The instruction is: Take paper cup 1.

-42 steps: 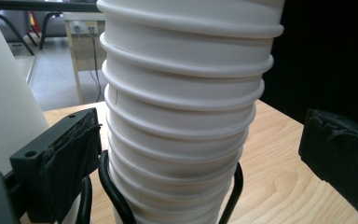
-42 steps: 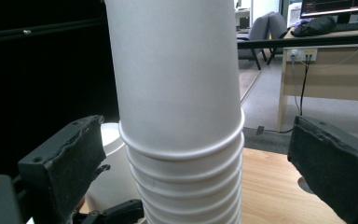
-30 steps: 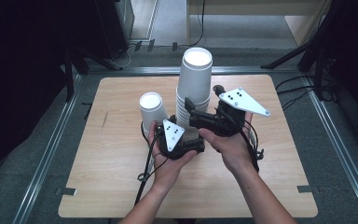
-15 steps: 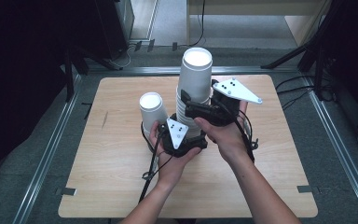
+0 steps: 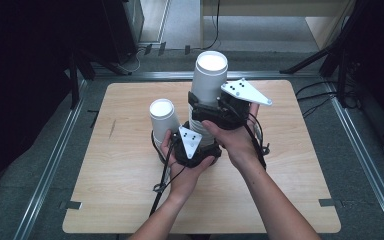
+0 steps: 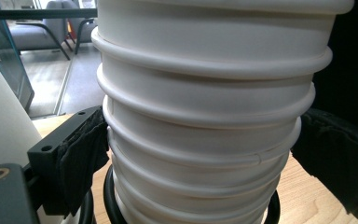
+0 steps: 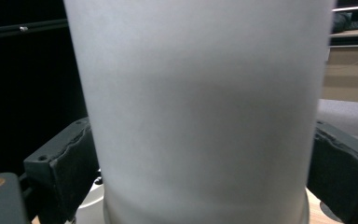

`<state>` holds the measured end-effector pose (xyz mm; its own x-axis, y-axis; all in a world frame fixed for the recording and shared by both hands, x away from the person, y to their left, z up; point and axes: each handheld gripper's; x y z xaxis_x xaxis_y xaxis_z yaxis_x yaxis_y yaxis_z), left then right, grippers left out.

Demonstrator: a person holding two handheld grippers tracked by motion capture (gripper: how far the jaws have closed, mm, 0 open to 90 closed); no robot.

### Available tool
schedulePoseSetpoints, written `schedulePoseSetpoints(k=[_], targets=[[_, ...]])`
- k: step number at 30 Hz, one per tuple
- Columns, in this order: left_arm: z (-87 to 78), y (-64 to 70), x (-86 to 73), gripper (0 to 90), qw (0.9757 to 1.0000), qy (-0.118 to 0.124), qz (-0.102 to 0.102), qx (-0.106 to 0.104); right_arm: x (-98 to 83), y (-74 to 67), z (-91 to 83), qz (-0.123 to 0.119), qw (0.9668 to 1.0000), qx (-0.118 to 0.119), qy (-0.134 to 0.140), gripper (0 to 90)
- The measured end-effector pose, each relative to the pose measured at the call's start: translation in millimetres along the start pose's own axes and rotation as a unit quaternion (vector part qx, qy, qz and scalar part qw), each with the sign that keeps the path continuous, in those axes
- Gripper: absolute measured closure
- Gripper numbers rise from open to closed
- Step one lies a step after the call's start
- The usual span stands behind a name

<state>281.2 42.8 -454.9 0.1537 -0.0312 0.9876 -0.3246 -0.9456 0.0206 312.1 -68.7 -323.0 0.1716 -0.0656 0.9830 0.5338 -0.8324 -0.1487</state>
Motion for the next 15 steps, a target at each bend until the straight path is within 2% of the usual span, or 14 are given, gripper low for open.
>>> schedulePoseSetpoints(k=[3, 5, 10, 15], targets=[[-0.3, -0.2, 0.0, 4.9, 1.0, 0.0, 0.001, -0.001, -1.2, -0.2, 2.5, -0.003, 1.0, -0.004, 0.001, 5.4], [-0.7, -0.6, 0.0, 5.0, 1.0, -0.001, 0.003, -0.002, -0.8, 1.5, 3.4, 0.004, 1.0, 0.0, 0.002, 7.1], [-0.9, -0.7, 0.0, 5.2, 1.0, -0.002, 0.004, -0.002, -0.4, 1.1, 3.0, -0.005, 1.0, 0.0, 0.006, 9.5], [-0.8, -0.7, -0.2, 5.2, 1.0, 0.0, 0.004, -0.002, 2.8, 0.3, 1.0, -0.006, 0.9997, 0.002, 0.022, 9.9]])
Point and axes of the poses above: each handheld gripper's, and its own axes: z roughly forward along the jaws, x roughly out of its top, y roughly to its right, and after that the axes turned 2 degrees about y, right-handed
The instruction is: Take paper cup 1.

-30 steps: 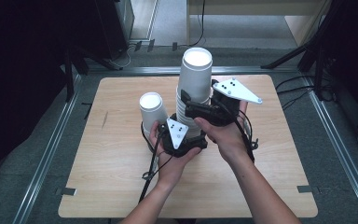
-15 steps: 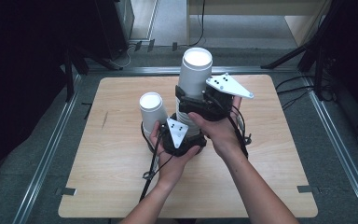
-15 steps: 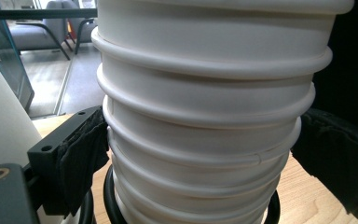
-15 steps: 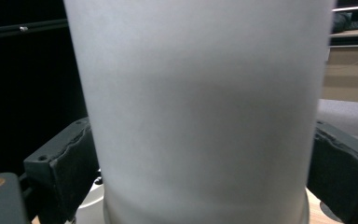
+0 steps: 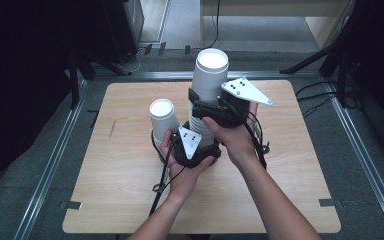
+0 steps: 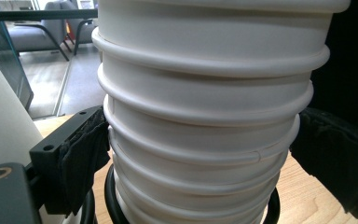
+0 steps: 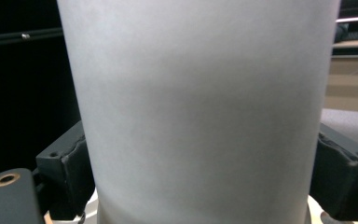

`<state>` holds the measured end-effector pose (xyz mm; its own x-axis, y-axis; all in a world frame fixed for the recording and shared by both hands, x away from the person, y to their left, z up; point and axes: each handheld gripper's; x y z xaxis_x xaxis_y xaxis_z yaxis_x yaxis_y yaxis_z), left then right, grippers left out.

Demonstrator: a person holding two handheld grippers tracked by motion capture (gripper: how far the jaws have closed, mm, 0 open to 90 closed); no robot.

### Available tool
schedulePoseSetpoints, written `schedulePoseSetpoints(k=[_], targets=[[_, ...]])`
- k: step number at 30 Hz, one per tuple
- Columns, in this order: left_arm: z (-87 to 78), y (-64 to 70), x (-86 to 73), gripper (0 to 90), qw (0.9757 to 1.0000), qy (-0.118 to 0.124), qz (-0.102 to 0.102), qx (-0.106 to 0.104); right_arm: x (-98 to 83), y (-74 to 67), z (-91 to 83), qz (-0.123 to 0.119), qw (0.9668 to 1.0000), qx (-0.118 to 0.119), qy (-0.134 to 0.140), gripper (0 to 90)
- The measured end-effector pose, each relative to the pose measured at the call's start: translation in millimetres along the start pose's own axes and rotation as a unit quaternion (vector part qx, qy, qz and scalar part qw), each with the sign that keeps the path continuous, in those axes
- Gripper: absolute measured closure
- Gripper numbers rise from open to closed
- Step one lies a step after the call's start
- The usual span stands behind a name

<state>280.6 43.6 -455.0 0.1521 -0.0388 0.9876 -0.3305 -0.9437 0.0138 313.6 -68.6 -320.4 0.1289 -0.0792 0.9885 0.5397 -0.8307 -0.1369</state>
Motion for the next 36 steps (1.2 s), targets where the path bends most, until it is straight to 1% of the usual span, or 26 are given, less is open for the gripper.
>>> schedulePoseSetpoints(k=[2, 5, 6, 8, 13, 18, 22, 25, 26, 31, 36], targets=[[0.0, -0.2, 0.0, 5.2, 1.0, 0.0, 0.001, -0.001, 2.2, -1.3, -0.2, -0.004, 1.0, -0.002, 0.002, 9.9], [-0.3, -0.5, -0.3, 5.3, 1.0, 0.0, 0.003, -0.001, 5.0, -2.7, -1.0, -0.013, 0.9998, -0.01, 0.015, 10.1], [-0.4, -0.7, -0.3, 5.4, 1.0, -0.001, 0.004, -0.001, 7.7, -3.2, -1.4, -0.011, 0.9998, -0.004, 0.015, 10.2], [-0.4, -0.6, -0.3, 5.4, 1.0, 0.0, 0.004, -0.001, 9.9, -3.6, -1.3, -0.014, 0.9998, -0.004, 0.016, 10.4], [-0.3, -0.5, -0.5, 5.4, 1.0, 0.001, 0.003, -0.001, 13.8, -4.4, -2.0, -0.014, 0.9996, -0.004, 0.023, 10.9], [-0.5, -0.6, -0.5, 5.4, 1.0, 0.0, 0.003, -0.001, 18.8, -6.9, -2.6, -0.012, 0.9993, -0.009, 0.034, 11.9], [-0.6, -0.7, -0.5, 5.5, 1.0, 0.0, 0.004, -0.001, 21.9, -7.7, -2.8, -0.014, 0.9993, -0.01, 0.033, 12.3], [-0.7, -0.7, -0.4, 5.5, 1.0, -0.001, 0.004, -0.001, 25.4, -8.1, -3.7, -0.013, 0.9992, -0.012, 0.037, 12.9], [-0.6, -0.7, -0.5, 5.5, 1.0, -0.001, 0.004, -0.002, 28.7, -7.8, -5.0, -0.012, 0.9989, -0.012, 0.044, 13.3], [-0.7, -0.5, -0.7, 5.5, 1.0, 0.0, 0.003, -0.001, 35.3, -6.9, -8.1, -0.011, 0.9985, -0.007, 0.054, 14.1], [-0.5, -0.5, -1.1, 5.5, 1.0, 0.002, 0.003, -0.001, 44.9, -8.0, -15.1, -0.014, 0.997, -0.003, 0.076, 14.8]])
Point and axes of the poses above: each handheld gripper's, and its own axes: z roughly forward along the jaws, x roughly out of its top, y roughly to its right, and after that the axes turned 2 degrees about y, right-handed
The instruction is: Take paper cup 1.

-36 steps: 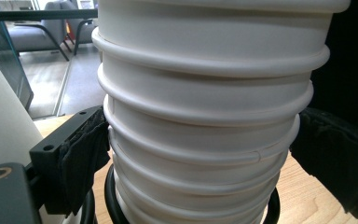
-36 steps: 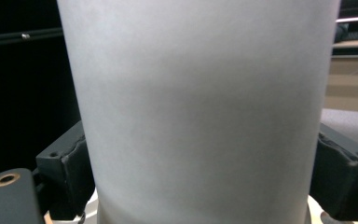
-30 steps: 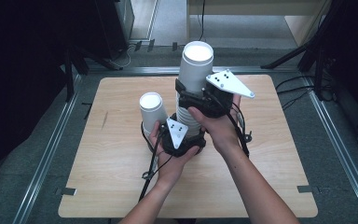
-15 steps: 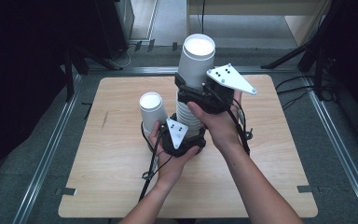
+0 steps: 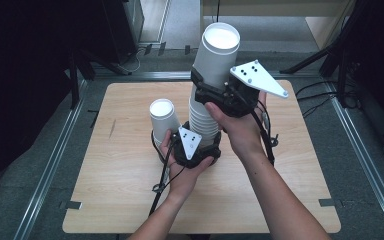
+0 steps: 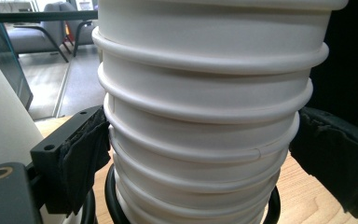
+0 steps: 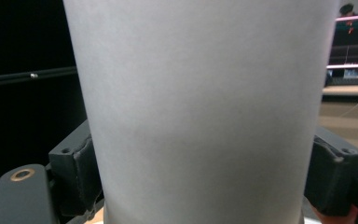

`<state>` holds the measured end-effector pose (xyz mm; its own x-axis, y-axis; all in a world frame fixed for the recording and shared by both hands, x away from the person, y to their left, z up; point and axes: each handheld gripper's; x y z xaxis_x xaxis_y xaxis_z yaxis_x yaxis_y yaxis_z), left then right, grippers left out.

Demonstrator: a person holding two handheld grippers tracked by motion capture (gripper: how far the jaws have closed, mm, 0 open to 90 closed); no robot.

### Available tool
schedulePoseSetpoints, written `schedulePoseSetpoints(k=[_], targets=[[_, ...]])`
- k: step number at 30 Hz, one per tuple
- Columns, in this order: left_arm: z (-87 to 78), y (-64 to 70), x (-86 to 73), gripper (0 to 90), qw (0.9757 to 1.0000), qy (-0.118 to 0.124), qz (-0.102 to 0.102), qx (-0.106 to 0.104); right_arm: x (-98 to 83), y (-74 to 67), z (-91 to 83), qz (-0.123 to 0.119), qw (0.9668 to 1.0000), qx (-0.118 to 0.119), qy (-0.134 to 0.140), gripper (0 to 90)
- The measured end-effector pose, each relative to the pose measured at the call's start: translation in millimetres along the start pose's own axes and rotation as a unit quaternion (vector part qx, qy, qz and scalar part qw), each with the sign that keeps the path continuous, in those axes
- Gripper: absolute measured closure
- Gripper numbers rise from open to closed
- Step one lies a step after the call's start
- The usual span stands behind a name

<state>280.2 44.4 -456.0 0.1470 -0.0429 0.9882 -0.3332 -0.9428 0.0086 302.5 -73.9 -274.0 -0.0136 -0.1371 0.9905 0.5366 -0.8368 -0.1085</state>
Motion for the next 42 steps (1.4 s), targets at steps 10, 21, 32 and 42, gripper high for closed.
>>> schedulePoseSetpoints(k=[10, 21, 32, 42], targets=[[0.2, 0.2, -0.3, 5.5, 1.0, 0.0, 0.0, 0.001, 16.4, 0.5, -12.2, 0.005, 0.9996, -0.005, 0.028, 14.9], [0.1, 0.2, -0.6, 6.0, 1.0, 0.001, 0.002, 0.001, 28.2, 13.1, -34.2, 0.0, 0.9988, -0.016, 0.046, 14.9], [-1.2, -0.9, -1.2, 6.8, 0.9999, -0.003, 0.013, -0.002, 18.0, 34.8, -62.2, 0.004, 0.9983, -0.032, 0.049, 14.8], [-13.7, -3.7, -0.6, 2.1, 0.9993, -0.006, 0.012, -0.035, -6.0, 58.3, -84.9, 0.012, 0.9979, -0.052, 0.035, 14.7]])
Point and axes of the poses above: each handheld gripper's, and its own axes: z roughly forward along the jaws, x roughly out of its top, y roughly to its right, and after that the axes turned 2 degrees about y, right-handed
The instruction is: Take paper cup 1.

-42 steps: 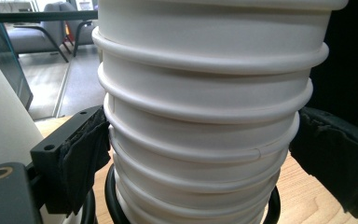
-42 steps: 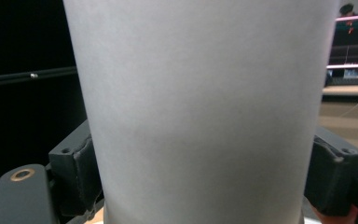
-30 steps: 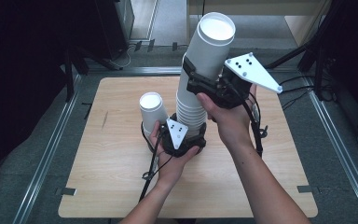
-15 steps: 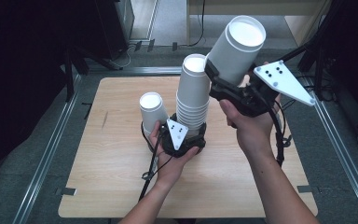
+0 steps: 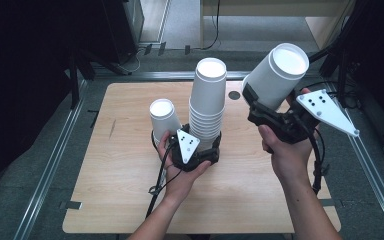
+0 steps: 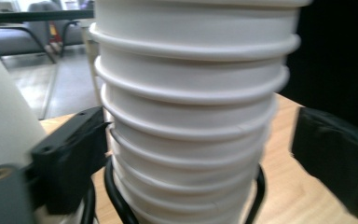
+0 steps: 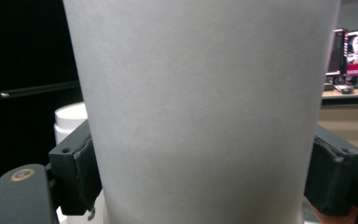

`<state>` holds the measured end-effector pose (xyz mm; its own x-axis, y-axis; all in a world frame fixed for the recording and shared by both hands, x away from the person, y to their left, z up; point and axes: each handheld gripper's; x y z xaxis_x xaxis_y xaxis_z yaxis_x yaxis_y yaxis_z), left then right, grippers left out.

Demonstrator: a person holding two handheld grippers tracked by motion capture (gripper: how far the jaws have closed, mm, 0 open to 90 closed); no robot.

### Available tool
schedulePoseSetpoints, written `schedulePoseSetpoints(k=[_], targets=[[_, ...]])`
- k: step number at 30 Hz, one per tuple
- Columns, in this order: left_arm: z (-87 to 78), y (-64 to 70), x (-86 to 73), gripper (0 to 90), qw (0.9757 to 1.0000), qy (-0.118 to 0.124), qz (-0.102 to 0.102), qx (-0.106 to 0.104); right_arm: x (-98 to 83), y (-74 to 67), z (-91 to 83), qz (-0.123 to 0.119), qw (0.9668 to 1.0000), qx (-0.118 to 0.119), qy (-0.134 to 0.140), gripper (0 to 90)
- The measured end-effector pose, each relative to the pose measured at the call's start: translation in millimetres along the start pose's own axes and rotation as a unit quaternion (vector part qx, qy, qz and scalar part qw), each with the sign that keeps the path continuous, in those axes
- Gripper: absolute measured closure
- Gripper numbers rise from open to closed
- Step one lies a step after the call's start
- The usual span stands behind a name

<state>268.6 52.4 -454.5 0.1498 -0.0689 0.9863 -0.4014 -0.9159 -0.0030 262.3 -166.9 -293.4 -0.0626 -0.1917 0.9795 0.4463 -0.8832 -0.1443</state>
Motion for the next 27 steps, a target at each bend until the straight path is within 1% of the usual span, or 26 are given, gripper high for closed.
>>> schedulePoseSetpoints(k=[1, 3, 4, 6, 8, 9, 11, 12, 13, 14, 16, 22, 23, 24, 25, 26, 27], targets=[[-4.2, 0.2, 0.1, 1.9, 1.0, 0.003, 0.005, -0.003, -6.2, 5.7, -5.0, 0.002, 1.0, -0.006, -0.003, 14.7], [-6.6, 0.0, 0.2, 1.5, 1.0, 0.003, 0.006, -0.006, -8.3, 7.6, -6.4, 0.003, 1.0, -0.008, -0.004, 14.6], [-12.1, -1.5, 0.3, 1.3, 0.9999, 0.002, 0.006, -0.011, -15.2, 12.3, -10.8, 0.008, 0.9999, -0.012, -0.008, 14.6], [-14.6, -2.1, 0.0, 1.3, 0.9999, 0.001, 0.006, -0.012, -17.5, 13.7, -12.1, 0.007, 0.9998, -0.013, -0.01, 14.6], [-21.4, -4.3, -1.4, 1.3, 0.9999, 0.0, 0.006, -0.013, -24.7, 16.7, -15.9, 0.008, 0.9997, -0.017, -0.013, 14.5], [-26.6, -6.2, -3.4, 1.0, 0.9999, -0.002, 0.005, -0.014, -31.1, 18.7, -19.3, 0.009, 0.9997, -0.018, -0.017, 14.4], [-29.4, -7.8, -4.7, 0.0, 0.9999, -0.005, 0.005, -0.014, -33.6, 19.5, -20.6, 0.008, 0.9996, -0.018, -0.019, 14.4], [-32.8, -9.3, -6.4, 0.0, 0.9999, -0.007, 0.004, -0.013, -37.0, 20.5, -22.2, 0.007, 0.9996, -0.019, -0.021, 14.4], [-35.0, -10.7, -7.7, 0.0, 0.9999, -0.009, 0.004, -0.013, -44.6, 23.2, -26.5, 0.011, 0.9994, -0.021, -0.024, 14.3], [-38.2, -12.8, -10.0, 0.0, 0.9999, -0.012, 0.003, -0.012, -48.0, 24.6, -28.4, 0.013, 0.9993, -0.022, -0.026, 14.3], [-40.3, -14.3, -11.1, 0.0, 0.9999, -0.014, 0.003, -0.01, -50.6, 25.7, -29.7, 0.014, 0.9993, -0.024, -0.027, 14.3], [-53.7, -22.1, -19.2, 0.0, 0.9997, -0.019, -0.007, -0.014, -70.5, 34.1, -39.1, 0.023, 0.9983, -0.033, -0.043, 14.2], [-56.1, -23.6, -20.7, 0.0, 0.9997, -0.018, -0.013, -0.014, -75.3, 35.2, -40.8, 0.021, 0.9981, -0.035, -0.045, 14.1], [-58.8, -25.6, -22.1, 0.0, 0.9996, -0.017, -0.017, -0.013, -84.2, 36.0, -43.5, 0.013, 0.998, -0.037, -0.051, 14.1], [-60.7, -27.3, -23.2, 0.0, 0.9996, -0.016, -0.019, -0.012, -84.2, 36.0, -43.5, 0.013, 0.998, -0.037, -0.051, 14.1], [-63.2, -29.8, -25.2, 0.0, 0.9996, -0.014, -0.021, -0.008, -87.7, 36.3, -44.5, 0.011, 0.9978, -0.037, -0.053, 14.1], [-64.0, -31.3, -26.5, 0.0, 0.9997, -0.017, -0.019, -0.005, -93.3, 36.7, -46.1, 0.008, 0.9976, -0.037, -0.058, 14.1]])
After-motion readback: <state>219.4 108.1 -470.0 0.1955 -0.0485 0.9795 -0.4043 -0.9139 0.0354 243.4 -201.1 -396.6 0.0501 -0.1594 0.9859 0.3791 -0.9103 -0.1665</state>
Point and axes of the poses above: each handheld gripper's, and its own axes: z roughly forward along the jaws, x roughly out of its top, y roughly to its right, and after that the axes turned 2 degrees about y, right-handed
